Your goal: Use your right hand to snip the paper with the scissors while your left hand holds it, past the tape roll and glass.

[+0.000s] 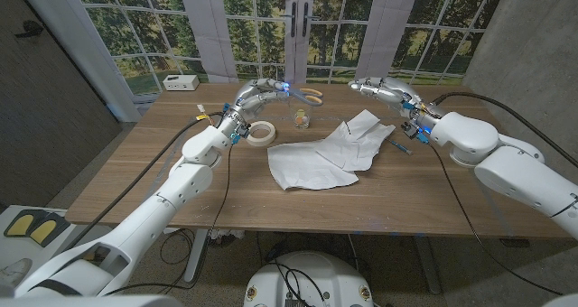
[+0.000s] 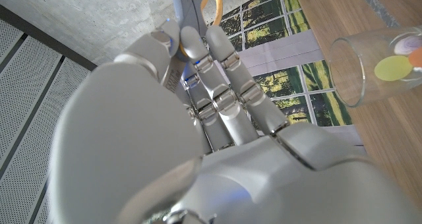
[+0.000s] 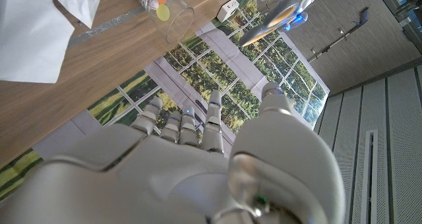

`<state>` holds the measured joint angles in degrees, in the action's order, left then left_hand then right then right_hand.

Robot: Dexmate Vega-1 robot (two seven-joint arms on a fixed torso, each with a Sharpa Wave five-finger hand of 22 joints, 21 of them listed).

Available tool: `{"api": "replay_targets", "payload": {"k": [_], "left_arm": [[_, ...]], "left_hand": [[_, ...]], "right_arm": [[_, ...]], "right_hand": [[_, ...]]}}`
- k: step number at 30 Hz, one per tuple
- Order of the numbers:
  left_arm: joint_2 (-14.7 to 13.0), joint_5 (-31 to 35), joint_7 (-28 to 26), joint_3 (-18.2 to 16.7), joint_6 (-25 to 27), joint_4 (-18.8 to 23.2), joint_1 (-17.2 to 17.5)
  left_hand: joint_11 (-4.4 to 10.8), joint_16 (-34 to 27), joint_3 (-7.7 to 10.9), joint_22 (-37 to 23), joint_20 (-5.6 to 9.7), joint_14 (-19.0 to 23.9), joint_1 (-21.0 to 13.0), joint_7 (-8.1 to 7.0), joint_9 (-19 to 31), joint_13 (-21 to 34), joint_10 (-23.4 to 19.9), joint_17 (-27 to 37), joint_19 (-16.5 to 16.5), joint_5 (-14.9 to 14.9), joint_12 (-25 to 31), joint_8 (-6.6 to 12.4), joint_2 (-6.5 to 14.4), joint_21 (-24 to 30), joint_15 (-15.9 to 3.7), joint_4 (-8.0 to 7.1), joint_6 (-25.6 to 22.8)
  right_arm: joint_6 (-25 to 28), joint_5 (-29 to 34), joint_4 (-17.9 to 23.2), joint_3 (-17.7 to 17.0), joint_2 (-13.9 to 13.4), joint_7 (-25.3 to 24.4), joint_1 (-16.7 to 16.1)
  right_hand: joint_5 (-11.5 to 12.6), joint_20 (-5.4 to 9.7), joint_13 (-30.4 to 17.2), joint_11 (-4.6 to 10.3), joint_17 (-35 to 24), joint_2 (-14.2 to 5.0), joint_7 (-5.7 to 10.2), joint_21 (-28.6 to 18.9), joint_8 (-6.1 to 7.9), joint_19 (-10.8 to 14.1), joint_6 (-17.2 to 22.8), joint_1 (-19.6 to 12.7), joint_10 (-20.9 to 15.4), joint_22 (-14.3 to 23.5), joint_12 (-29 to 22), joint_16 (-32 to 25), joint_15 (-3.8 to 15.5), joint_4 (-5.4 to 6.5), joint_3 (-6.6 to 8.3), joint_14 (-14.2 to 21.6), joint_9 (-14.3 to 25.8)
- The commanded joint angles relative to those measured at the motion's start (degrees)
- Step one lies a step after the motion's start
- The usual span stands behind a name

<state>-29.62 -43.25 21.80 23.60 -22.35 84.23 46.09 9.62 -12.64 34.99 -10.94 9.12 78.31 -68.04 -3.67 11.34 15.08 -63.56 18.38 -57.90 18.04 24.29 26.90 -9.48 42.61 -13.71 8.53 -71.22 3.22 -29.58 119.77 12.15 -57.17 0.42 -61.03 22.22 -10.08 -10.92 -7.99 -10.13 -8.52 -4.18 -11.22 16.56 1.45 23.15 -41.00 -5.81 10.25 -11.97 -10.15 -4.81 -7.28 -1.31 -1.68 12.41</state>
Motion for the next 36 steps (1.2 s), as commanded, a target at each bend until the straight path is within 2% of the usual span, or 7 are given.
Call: {"api": "replay_targets", "payload": {"k": [1, 3, 8, 20, 31, 36], "left_arm": [[0.2, 0.6, -0.1, 0.3, -0.3, -0.2, -0.2], [0.2, 1.1, 0.0, 0.3, -0.8, -0.3, -0.3], [1.0, -0.3, 3.3, 0.7, -1.9, -2.4, -1.2], [1.4, 1.2, 2.3, 1.3, -2.1, -2.8, -1.7], [1.9, 1.6, 2.0, 1.7, -2.0, -3.3, -2.1], [1.9, 1.7, 1.7, 1.8, -1.7, -3.1, -2.0]], "left_hand": [[1.53, -0.2, 0.74, 0.0, 0.93, -0.2, -0.2, 0.23, 0.3, 11.6, -2.2, 0.0, 0.2, 0.5, 0.3, -0.15, 0.4, 0.3, 0.14, -0.52, -0.4], [1.53, -0.2, 0.75, 0.0, 0.93, -0.2, -0.2, 0.21, 0.3, 11.5, -2.2, 0.1, 0.2, 0.5, 0.2, -0.23, 0.4, 0.4, 0.13, -0.52, -0.4], [1.53, -0.2, 0.76, 0.0, 0.93, -0.2, -0.1, 0.12, 0.3, 11.5, -2.2, 0.1, 0.3, 0.5, 0.2, -0.27, 0.4, 0.5, 0.14, -0.55, -0.4], [1.59, -0.2, 0.8, 0.0, 0.96, -0.2, -0.1, 0.0, 0.4, 11.6, -2.2, 0.1, 0.5, 0.5, 0.1, -0.52, 0.4, 0.8, 0.15, -0.55, -0.4], [1.6, -0.3, 0.8, -0.1, 1.03, 0.0, 0.1, 0.05, 0.4, 11.5, -2.2, 0.1, 0.6, 0.4, -0.1, -0.7, 0.5, 1.0, 0.19, -0.64, -0.4], [1.63, -0.4, 0.81, -0.1, 1.09, 0.1, 0.1, -0.08, 0.5, 11.5, -2.1, 0.1, 0.6, 0.4, -0.1, -0.76, 0.6, 1.2, 0.2, -0.65, -0.4]], "right_arm": [[6.8, 0.6, 4.2, -0.3, -2.7, -0.7, 1.9], [8.2, 0.6, 5.1, -0.3, -3.2, -1.1, 2.1], [11.0, 0.6, 7.0, -0.5, -4.3, -1.6, 2.4], [15.5, 0.3, 11.1, -1.6, -6.9, -2.1, 2.4], [15.8, 1.4, 10.9, 0.0, -6.9, -1.0, 4.4], [15.6, 1.8, 10.3, 1.2, -6.9, 0.6, 6.1]], "right_hand": [[-0.1, -0.94, 0.0, -0.38, 0.0, -0.18, -1.32, -0.1, 0.58, -0.1, 1.4, -1.0, 0.0, 0.2, 0.0, 0.1, -0.7, -0.27, 0.61, -0.4, 0.4], [-0.1, -1.58, 0.0, -0.75, 0.0, -0.14, -1.73, -0.2, 0.8, 0.0, 2.0, -1.2, 0.1, 0.2, 0.0, 0.0, -0.92, -0.37, 0.73, -0.4, 0.5], [0.0, -2.07, 0.0, -0.93, 0.0, -0.1, -1.88, -0.2, 1.2, 0.0, 3.0, -1.8, 0.1, 0.2, -0.1, -0.2, -1.38, -0.63, 0.99, 0.0, 0.6], [-0.1, -2.26, 0.0, -1.62, 0.0, -0.09, -2.51, -0.1, 1.81, -0.4, 4.5, -3.1, -0.1, 0.2, -0.3, -0.3, -2.57, -1.09, 1.55, 0.2, 0.9], [0.0, -2.28, 0.1, -1.59, 0.0, 0.11, -2.66, 0.3, 1.94, -1.4, 4.7, -4.1, 0.3, 0.2, -0.2, 0.0, -2.96, -1.45, 1.93, -0.9, 1.1], [0.1, -2.24, 0.1, -1.87, 0.0, 0.16, -3.2, 0.3, 1.74, -1.7, 4.1, -4.9, 0.5, 0.2, -0.2, 0.1, -3.06, -1.67, 2.23, -1.4, 1.3]]}}
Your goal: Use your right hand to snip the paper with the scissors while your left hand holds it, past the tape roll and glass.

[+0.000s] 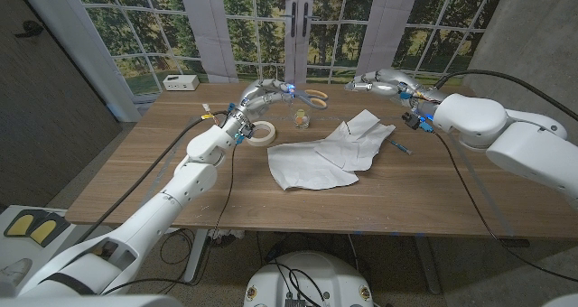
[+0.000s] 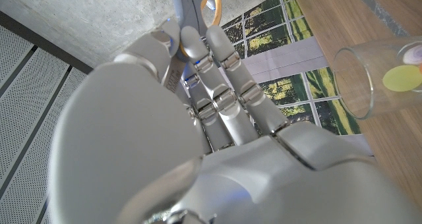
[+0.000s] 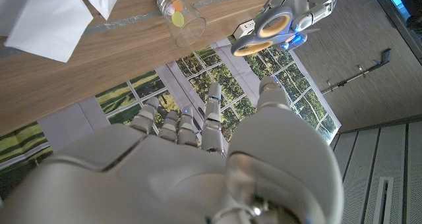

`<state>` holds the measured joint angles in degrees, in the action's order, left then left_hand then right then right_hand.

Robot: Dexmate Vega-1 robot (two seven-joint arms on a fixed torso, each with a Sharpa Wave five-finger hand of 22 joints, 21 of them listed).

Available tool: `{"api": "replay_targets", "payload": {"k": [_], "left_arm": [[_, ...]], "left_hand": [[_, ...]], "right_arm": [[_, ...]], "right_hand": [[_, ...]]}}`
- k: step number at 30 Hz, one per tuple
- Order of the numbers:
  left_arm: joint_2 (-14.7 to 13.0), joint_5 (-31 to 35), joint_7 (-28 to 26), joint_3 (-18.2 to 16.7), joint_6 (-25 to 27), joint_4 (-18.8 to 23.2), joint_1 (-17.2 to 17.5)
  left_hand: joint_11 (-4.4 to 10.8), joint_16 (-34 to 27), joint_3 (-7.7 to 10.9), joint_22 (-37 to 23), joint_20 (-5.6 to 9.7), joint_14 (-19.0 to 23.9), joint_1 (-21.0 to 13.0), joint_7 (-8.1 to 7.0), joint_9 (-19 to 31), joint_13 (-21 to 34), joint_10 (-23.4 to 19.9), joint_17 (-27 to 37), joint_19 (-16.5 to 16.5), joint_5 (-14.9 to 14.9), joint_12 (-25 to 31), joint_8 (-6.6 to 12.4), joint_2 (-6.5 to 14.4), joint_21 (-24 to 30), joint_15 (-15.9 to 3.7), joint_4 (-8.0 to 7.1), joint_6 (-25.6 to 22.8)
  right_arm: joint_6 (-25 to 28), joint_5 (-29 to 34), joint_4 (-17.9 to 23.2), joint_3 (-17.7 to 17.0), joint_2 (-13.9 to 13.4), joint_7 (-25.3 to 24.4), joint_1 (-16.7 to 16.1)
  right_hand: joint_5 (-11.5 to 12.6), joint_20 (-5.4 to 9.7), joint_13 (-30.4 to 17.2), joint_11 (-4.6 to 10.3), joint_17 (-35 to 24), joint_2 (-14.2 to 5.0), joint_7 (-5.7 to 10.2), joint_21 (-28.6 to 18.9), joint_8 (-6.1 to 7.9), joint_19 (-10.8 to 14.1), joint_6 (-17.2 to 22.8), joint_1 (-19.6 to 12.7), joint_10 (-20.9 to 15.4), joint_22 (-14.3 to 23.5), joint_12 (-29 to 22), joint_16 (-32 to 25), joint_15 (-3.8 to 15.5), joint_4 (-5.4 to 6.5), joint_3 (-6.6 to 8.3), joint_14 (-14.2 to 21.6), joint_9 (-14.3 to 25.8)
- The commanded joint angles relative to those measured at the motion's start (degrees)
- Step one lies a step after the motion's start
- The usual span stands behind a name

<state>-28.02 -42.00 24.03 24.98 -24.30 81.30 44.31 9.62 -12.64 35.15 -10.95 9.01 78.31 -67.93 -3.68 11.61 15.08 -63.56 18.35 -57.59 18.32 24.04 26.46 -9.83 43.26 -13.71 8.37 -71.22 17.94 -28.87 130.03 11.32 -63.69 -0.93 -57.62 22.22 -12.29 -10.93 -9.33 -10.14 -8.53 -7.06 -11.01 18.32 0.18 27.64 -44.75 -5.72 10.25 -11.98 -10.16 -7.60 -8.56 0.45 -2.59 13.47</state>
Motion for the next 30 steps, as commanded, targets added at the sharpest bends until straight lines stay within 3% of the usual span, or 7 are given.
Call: {"api": "replay_targets", "payload": {"k": [1, 9, 14, 18, 30], "left_arm": [[0.4, 0.6, -0.9, 0.4, 0.2, -0.2, -0.2], [0.5, 1.3, -1.5, 0.6, 0.1, -0.3, -0.3], [0.6, 1.1, -1.1, 0.7, -0.1, -0.7, -0.4], [0.6, 1.4, -0.8, 0.9, 0.1, -1.2, -0.8], [0.9, 1.8, -0.4, 1.5, -0.1, -1.4, -1.2]], "left_hand": [[1.64, -0.4, 0.64, -0.1, 1.23, 0.1, -0.1, -0.13, 0.2, 11.5, -2.2, 0.2, 0.3, 0.1, 0.2, -0.35, 0.9, 0.6, 0.19, -0.49, -0.4], [1.62, -0.4, 0.61, -0.1, 1.23, 0.1, 0.0, -0.25, 0.3, 11.7, -2.2, 0.2, 0.4, 0.0, 0.2, -0.62, 0.9, 0.8, 0.19, -0.53, 0.0], [1.64, -0.4, 0.61, -0.1, 1.27, 0.1, 0.0, -0.33, 0.3, 11.8, -2.2, 0.2, 0.5, 0.0, 0.2, -0.68, 0.9, 0.9, 0.19, -0.51, 0.0], [1.65, -0.4, 0.61, -0.1, 1.3, 0.1, 0.0, -0.23, 0.3, 11.8, -2.2, 0.2, 0.5, 0.0, 0.1, -0.7, 0.9, 1.0, 0.19, -0.5, 0.0], [1.65, -0.4, 0.63, -0.1, 1.31, 0.1, 0.1, -0.15, 0.4, 12.0, -2.2, 0.2, 0.8, -0.1, 0.1, -0.84, 0.9, 1.2, 0.18, -0.5, -0.1]], "right_arm": [[1.0, 1.2, 0.0, 2.3, -0.4, 2.2, 3.1], [2.1, 1.7, -0.3, 4.5, 0.0, 4.8, 6.5], [2.5, 0.2, -0.6, 4.7, 0.8, 4.9, 6.6], [3.9, -0.4, -0.5, 5.3, 1.2, 4.9, 7.6], [4.7, 1.2, 0.8, 7.6, 1.0, 6.7, 10.5]], "right_hand": [[0.2, -0.04, 0.1, -0.51, 0.0, 0.16, -0.34, 0.1, -0.13, -0.6, -0.7, -1.5, 0.5, 0.2, -0.2, 0.2, -0.43, -0.46, 0.59, -0.8, 0.3], [0.4, -0.04, 0.1, -0.57, 0.0, 0.0, 0.05, 0.4, -0.35, -2.1, -1.4, -3.0, 1.4, 0.2, 0.1, 0.2, -0.81, -0.7, 1.23, -1.8, 0.5], [0.7, 0.05, 0.1, -0.56, 0.0, -0.74, 0.24, 0.4, -0.18, -2.8, -1.1, -5.0, 1.5, 0.2, -0.1, 0.1, -0.94, -1.07, 2.38, -2.1, 0.7], [0.8, 0.02, 0.1, -0.84, 0.0, -0.75, -0.45, 0.3, -0.05, -3.0, -0.8, -6.2, 1.4, 0.3, -0.2, 0.0, -1.29, -1.18, 2.97, -2.3, 0.8], [0.8, -0.02, 0.1, -1.08, 0.0, -0.59, -0.19, 0.2, -0.35, -3.4, -1.6, -7.6, 1.8, 0.3, -0.1, 0.0, -1.32, -1.17, 3.53, -2.6, 1.0]]}}
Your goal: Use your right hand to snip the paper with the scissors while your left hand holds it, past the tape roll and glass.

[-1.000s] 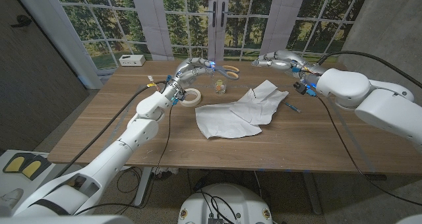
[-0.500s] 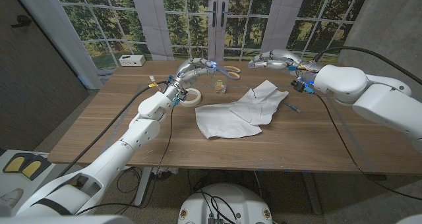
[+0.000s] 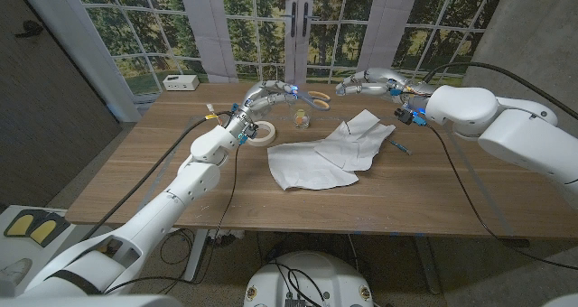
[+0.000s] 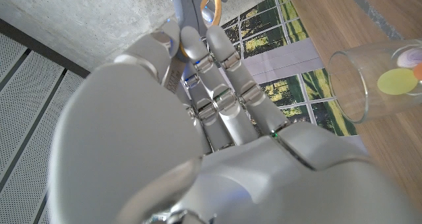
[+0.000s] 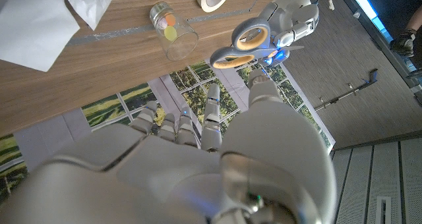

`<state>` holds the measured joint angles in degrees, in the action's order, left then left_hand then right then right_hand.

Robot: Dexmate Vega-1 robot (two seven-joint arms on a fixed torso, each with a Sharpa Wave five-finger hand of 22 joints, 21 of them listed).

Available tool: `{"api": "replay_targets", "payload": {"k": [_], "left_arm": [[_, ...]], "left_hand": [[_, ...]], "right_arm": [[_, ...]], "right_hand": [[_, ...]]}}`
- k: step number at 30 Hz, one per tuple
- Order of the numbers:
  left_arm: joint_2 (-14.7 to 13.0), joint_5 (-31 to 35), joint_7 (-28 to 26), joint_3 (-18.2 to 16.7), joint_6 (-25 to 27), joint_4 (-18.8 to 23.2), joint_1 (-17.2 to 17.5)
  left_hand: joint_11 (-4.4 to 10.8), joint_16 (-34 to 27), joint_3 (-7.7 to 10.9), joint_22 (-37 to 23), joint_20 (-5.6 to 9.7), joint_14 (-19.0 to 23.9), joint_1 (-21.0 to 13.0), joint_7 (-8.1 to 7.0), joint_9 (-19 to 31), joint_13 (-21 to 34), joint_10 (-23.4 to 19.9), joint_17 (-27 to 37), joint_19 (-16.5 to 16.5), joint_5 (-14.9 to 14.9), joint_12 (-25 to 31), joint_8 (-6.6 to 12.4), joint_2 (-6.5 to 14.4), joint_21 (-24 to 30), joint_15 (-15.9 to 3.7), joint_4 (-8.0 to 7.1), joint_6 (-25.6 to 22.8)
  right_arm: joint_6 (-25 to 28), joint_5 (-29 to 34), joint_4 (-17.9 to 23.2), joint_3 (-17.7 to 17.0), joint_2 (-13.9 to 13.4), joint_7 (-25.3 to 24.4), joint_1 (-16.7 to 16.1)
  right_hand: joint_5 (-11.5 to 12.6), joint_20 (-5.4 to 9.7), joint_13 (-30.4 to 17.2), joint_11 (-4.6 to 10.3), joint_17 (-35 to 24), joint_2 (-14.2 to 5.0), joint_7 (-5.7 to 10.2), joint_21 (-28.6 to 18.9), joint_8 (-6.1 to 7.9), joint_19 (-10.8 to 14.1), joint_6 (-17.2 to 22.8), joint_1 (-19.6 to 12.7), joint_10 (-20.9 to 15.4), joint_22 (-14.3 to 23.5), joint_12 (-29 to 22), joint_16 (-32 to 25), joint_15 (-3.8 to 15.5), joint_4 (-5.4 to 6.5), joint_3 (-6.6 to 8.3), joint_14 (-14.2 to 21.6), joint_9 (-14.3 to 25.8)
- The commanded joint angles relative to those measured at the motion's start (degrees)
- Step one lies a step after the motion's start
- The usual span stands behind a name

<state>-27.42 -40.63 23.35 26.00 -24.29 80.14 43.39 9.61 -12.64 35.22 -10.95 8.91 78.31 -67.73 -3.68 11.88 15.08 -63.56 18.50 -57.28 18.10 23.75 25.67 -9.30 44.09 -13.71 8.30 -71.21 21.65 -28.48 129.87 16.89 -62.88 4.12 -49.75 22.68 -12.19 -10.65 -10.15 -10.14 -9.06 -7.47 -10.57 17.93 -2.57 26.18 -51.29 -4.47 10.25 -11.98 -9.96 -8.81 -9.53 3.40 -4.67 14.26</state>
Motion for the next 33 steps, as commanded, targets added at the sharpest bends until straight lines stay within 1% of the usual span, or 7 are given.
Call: {"api": "replay_targets", "payload": {"k": [1, 4, 10, 15, 18, 25, 33], "left_arm": [[0.3, 0.3, 0.6, 0.5, 0.0, -0.3, -0.3], [0.4, 0.3, 0.9, 0.6, -0.2, -0.4, -0.4], [0.3, 0.5, 0.9, 0.8, -0.4, -0.1, -0.3], [0.0, 2.1, -0.3, 0.8, -1.1, 0.4, 0.0], [0.1, 1.9, -0.1, 1.0, -1.2, 0.3, 0.0], [0.3, 1.8, 0.5, 1.1, -1.6, -0.1, -0.3], [0.4, 1.2, 1.3, 1.3, -1.3, -0.6, -0.5]], "left_hand": [[1.66, -0.5, 0.56, -0.1, 1.42, 0.1, -0.1, -0.13, 0.1, 12.0, -2.1, 0.1, 0.5, 0.1, 0.3, -0.05, 0.4, 0.4, 0.18, -0.43, -0.1], [1.7, -0.5, 0.57, -0.1, 1.42, 0.1, -0.1, -0.11, 0.1, 11.9, -2.1, 0.1, 0.5, 0.1, 0.3, -0.07, 0.4, 0.5, 0.19, -0.45, -0.2], [1.66, -0.4, 0.57, -0.1, 1.39, 0.0, -0.1, -0.08, 0.1, 12.1, -2.1, 0.1, 0.7, 0.0, 0.3, -0.13, 0.4, 0.6, 0.2, -0.44, -0.2], [1.74, -0.5, 0.62, -0.1, 1.39, 0.0, -0.1, -0.07, 0.1, 12.0, -2.2, 0.1, 0.9, 0.0, 0.2, -0.19, 0.4, 0.7, 0.21, -0.43, -0.3], [1.73, -0.5, 0.62, -0.1, 1.36, 0.0, 0.0, -0.02, 0.1, 12.1, -2.2, 0.1, 0.9, 0.0, 0.2, -0.21, 0.4, 0.8, 0.2, -0.44, -0.3], [1.73, -0.4, 0.65, 0.0, 1.26, 0.0, 0.0, -0.01, 0.1, 12.0, -2.1, 0.1, 1.1, 0.0, 0.1, -0.24, 0.3, 0.9, 0.19, -0.42, -0.6], [1.71, -0.4, 0.69, 0.0, 1.23, -0.1, 0.0, -0.3, 0.1, 12.2, -2.2, 0.1, 1.3, 0.0, 0.1, -0.33, 0.3, 1.0, 0.18, -0.39, -0.7]], "right_arm": [[1.2, 0.9, 0.9, 2.3, 0.2, 1.9, 3.0], [1.6, 1.4, 1.0, 3.1, 0.3, 2.6, 3.9], [2.6, 2.0, 1.4, 4.2, 0.5, 3.4, 5.2], [4.0, 2.3, 1.6, 5.2, 0.7, 4.2, 6.5], [4.7, 2.3, 1.7, 5.6, 0.9, 4.3, 6.9], [5.9, 3.2, 2.0, 6.8, 1.1, 5.1, 8.4], [8.0, 3.8, 1.9, 8.1, 1.2, 6.8, 10.5]], "right_hand": [[0.3, -0.11, -0.2, -0.18, 0.0, -0.05, 0.27, -0.3, 0.07, -0.7, -0.1, -1.1, 0.6, 0.3, -0.1, -0.2, -0.12, -0.2, 0.63, -0.5, 0.2], [0.4, -0.08, -0.2, -0.76, 0.0, -0.12, 0.26, -0.3, 0.19, -0.9, 0.2, -2.1, 0.0, 0.2, -0.4, -0.3, -0.48, -0.26, 1.07, -0.3, 0.2], [0.4, -0.11, -0.2, -0.62, 0.1, -0.08, 0.6, -0.2, 0.15, -1.5, 0.1, -3.4, 0.8, 0.2, -0.1, -0.2, -0.81, -0.33, 1.67, -0.9, 0.3], [0.4, -0.12, -0.2, -0.73, 0.1, -0.04, 0.92, -0.2, 0.31, -1.7, 0.5, -4.0, 0.8, 0.2, -0.1, -0.2, -0.84, -0.3, 1.92, -1.1, 0.3], [0.4, -0.13, -0.2, -0.7, 0.1, -0.03, 0.89, -0.2, 0.35, -1.8, 0.6, -4.2, 0.8, 0.2, -0.2, -0.2, -0.88, -0.26, 2.01, -1.1, 0.4], [0.3, -0.14, -0.1, -0.92, 0.1, 0.07, 0.22, -0.3, 0.07, -1.9, 0.0, -4.9, 1.3, 0.2, 0.0, -0.2, -0.91, -0.05, 2.28, -1.2, 0.4], [0.2, -0.18, -0.1, -0.7, 0.0, 0.14, 0.46, -0.4, -0.18, -2.2, -0.5, -5.4, 2.4, 0.2, 0.3, -0.2, -1.0, 0.21, 2.51, -1.5, 0.5]]}}
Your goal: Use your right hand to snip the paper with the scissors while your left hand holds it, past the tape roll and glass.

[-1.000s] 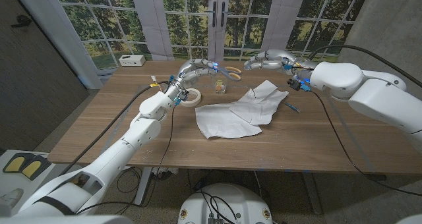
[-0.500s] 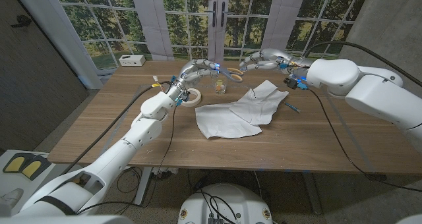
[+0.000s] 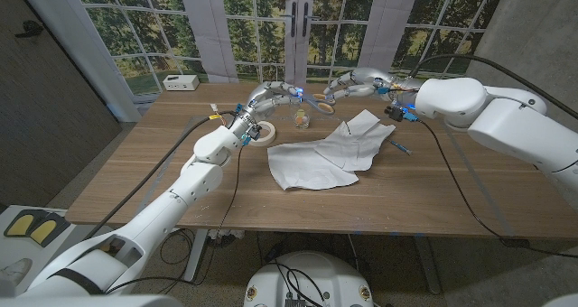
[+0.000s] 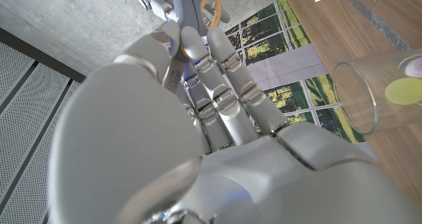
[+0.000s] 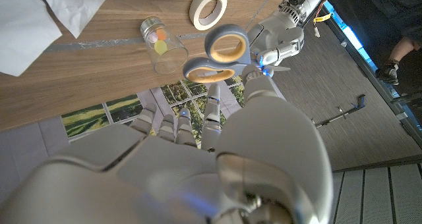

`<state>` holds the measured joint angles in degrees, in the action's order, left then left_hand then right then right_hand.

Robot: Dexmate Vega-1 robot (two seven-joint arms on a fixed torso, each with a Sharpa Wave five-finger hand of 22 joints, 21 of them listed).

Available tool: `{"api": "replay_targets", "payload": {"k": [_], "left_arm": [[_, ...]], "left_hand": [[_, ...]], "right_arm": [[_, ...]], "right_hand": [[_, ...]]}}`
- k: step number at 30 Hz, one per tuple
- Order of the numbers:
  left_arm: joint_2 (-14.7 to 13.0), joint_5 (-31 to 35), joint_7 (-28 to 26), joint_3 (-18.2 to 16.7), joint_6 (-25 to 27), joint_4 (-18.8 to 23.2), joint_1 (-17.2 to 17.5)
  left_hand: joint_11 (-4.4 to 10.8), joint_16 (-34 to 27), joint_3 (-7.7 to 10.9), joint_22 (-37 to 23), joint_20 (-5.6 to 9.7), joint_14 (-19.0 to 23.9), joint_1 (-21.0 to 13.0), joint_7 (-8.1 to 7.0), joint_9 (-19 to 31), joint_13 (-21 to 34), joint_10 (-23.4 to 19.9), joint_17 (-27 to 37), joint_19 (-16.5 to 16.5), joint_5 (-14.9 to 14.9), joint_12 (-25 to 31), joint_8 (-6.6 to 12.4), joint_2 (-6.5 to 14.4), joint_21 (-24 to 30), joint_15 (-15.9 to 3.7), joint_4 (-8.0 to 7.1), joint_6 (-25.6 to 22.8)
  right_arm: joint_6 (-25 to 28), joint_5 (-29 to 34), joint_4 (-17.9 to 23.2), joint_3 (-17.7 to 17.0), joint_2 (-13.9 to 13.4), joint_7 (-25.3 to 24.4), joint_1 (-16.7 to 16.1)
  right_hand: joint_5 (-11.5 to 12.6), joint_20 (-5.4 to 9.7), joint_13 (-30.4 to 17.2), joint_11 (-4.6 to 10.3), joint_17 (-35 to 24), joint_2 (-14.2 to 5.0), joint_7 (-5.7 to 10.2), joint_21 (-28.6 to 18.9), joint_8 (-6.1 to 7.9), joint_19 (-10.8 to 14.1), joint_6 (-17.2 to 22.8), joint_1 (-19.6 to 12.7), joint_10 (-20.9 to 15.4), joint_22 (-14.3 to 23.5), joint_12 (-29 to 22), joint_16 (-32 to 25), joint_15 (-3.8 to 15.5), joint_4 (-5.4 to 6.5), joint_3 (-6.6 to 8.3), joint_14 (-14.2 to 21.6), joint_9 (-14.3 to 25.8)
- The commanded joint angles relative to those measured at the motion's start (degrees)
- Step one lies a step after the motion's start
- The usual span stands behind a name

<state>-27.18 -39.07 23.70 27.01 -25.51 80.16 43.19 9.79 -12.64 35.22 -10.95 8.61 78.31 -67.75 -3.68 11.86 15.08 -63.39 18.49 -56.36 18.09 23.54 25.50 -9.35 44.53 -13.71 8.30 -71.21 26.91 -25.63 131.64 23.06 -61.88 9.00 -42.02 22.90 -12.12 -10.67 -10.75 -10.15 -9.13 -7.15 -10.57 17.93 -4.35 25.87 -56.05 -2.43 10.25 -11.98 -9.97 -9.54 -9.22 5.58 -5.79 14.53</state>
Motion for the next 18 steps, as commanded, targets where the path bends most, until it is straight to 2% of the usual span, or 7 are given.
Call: {"api": "replay_targets", "payload": {"k": [1, 10, 15, 18], "left_arm": [[0.2, 0.0, 0.5, 0.3, -0.4, -0.6, -0.3], [0.1, 0.1, 0.3, 0.2, -0.3, -0.2, -0.2], [0.2, 0.0, 0.5, 0.2, -0.5, -0.3, -0.3], [0.2, -0.1, 0.7, 0.2, -0.6, -0.5, -0.4]], "left_hand": [[1.54, -0.4, 0.7, 0.0, 1.52, -0.1, 0.0, -0.27, 0.1, 12.1, -2.3, 0.1, 0.3, 0.0, 0.3, -0.2, 0.3, 0.7, 0.18, -0.39, -0.6], [1.53, -0.3, 0.73, 0.0, 1.42, -0.3, 0.1, -0.37, 0.1, 12.2, -2.4, 0.1, 0.7, 0.1, 0.2, -0.42, 0.2, 0.7, 0.16, -0.39, -0.5], [1.53, -0.3, 0.75, 0.0, 1.44, -0.3, 0.1, -0.44, 0.1, 12.2, -2.4, 0.1, 0.8, 0.1, 0.2, -0.44, 0.2, 0.8, 0.14, -0.37, -0.5], [1.53, -0.3, 0.76, 0.0, 1.46, -0.3, 0.1, -0.57, 0.2, 12.3, -2.3, 0.1, 0.8, 0.1, 0.2, -0.46, 0.3, 0.9, 0.14, -0.37, -0.6]], "right_arm": [[3.1, 1.1, 0.3, 2.0, 0.1, 2.0, 2.9], [5.3, 1.6, 0.5, 3.2, -0.1, 3.2, 4.3], [6.5, 2.4, 1.0, 3.8, -0.2, 3.4, 5.0], [6.8, 2.5, 1.3, 3.8, -0.2, 3.1, 4.9]], "right_hand": [[0.0, -0.24, -0.1, -0.11, 0.0, 0.21, -0.03, -0.4, -0.14, -0.5, -0.1, -0.7, 0.4, 0.2, 0.3, -0.2, -0.29, -0.06, 0.35, -0.4, 0.2], [-0.2, -0.22, -0.1, 0.21, 0.0, 0.17, -0.24, -0.4, -0.03, -0.6, 0.3, -0.9, 0.1, 0.2, 0.1, -0.3, -0.61, 0.13, 0.46, -0.5, 0.3], [-0.3, -0.18, -0.1, -0.03, 0.0, 0.22, -0.97, -0.6, -0.02, -0.3, 0.5, -1.1, -0.5, 0.3, -0.2, -0.4, -0.73, 0.27, 0.55, -0.3, 0.3], [-0.4, -0.19, -0.1, 0.05, 0.0, 0.28, -1.28, -0.7, 0.44, -0.1, 1.7, -1.3, -1.0, 0.3, -0.5, -0.4, -0.74, 0.39, 0.62, -0.2, 0.4]]}}
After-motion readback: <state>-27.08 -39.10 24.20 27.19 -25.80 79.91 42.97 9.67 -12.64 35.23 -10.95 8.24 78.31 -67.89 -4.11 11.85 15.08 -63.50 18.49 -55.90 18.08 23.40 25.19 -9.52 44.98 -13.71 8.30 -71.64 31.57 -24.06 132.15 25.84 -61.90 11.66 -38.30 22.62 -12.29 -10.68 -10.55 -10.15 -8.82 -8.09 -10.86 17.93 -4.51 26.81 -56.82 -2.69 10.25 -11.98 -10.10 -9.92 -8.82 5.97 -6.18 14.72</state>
